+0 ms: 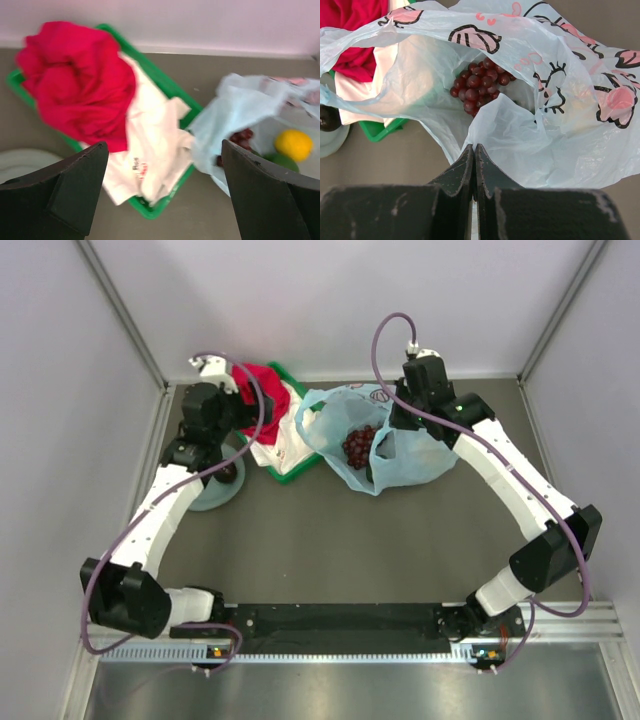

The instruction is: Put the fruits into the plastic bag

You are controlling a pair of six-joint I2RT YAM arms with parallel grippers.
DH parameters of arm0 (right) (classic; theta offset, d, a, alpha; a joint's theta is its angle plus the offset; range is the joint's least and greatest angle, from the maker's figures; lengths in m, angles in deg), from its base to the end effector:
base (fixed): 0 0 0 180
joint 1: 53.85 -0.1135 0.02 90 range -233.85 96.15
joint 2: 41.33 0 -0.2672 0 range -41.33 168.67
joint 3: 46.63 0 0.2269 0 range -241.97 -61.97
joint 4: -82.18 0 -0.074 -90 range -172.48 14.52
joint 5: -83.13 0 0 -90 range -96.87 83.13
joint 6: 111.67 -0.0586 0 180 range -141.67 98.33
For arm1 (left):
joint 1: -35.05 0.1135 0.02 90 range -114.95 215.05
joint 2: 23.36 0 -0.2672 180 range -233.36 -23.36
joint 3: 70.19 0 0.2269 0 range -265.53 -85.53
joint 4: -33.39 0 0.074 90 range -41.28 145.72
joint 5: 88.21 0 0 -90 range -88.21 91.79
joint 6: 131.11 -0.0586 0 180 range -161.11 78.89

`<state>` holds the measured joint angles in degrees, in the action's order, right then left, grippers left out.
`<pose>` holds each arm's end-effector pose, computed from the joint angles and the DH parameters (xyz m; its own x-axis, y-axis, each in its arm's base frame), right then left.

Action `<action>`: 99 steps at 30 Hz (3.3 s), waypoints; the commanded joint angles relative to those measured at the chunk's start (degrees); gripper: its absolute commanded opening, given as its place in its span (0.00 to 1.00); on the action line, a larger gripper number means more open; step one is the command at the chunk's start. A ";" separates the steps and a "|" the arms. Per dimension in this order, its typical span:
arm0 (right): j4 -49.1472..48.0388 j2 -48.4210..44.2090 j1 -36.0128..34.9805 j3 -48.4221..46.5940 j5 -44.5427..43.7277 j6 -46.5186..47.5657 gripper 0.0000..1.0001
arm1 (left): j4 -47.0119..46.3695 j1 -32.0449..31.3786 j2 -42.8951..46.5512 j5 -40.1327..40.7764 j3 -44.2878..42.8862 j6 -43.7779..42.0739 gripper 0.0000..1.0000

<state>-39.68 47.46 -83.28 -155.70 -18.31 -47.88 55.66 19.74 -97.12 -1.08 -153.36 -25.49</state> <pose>0.2940 0.1525 0.3786 -0.6320 0.1405 -0.7621 -0.0736 0.9681 0.2395 0.2870 -0.0816 0.3776 -0.2904 -0.1993 -0.9359 0.2415 0.9311 -0.2732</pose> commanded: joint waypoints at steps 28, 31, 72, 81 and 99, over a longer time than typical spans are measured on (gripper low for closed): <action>-3.61 1.21 0.51 -1.28 -1.13 0.91 0.00 | 9.07 24.54 -18.88 -3.10 4.73 11.10 0.99; -3.70 1.29 0.51 -1.28 -1.21 0.99 0.00 | 8.09 24.63 -20.99 -4.68 4.55 11.02 0.99; -5.80 1.38 0.51 0.04 -0.86 -3.67 0.00 | 12.84 23.31 -25.56 -4.16 4.11 7.68 0.51; -7.56 1.03 0.52 0.66 -0.77 -2.35 0.00 | 6.78 23.05 -19.06 -5.21 6.22 6.09 0.48; -7.47 -0.46 0.60 1.54 -0.86 0.38 0.00 | -4.21 16.11 -10.62 -9.69 1.21 3.56 0.46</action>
<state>-44.92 49.23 -83.28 -154.19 -19.05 -48.54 57.17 39.06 -111.59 -8.53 -148.77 -19.28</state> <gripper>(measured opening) 0.007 0.713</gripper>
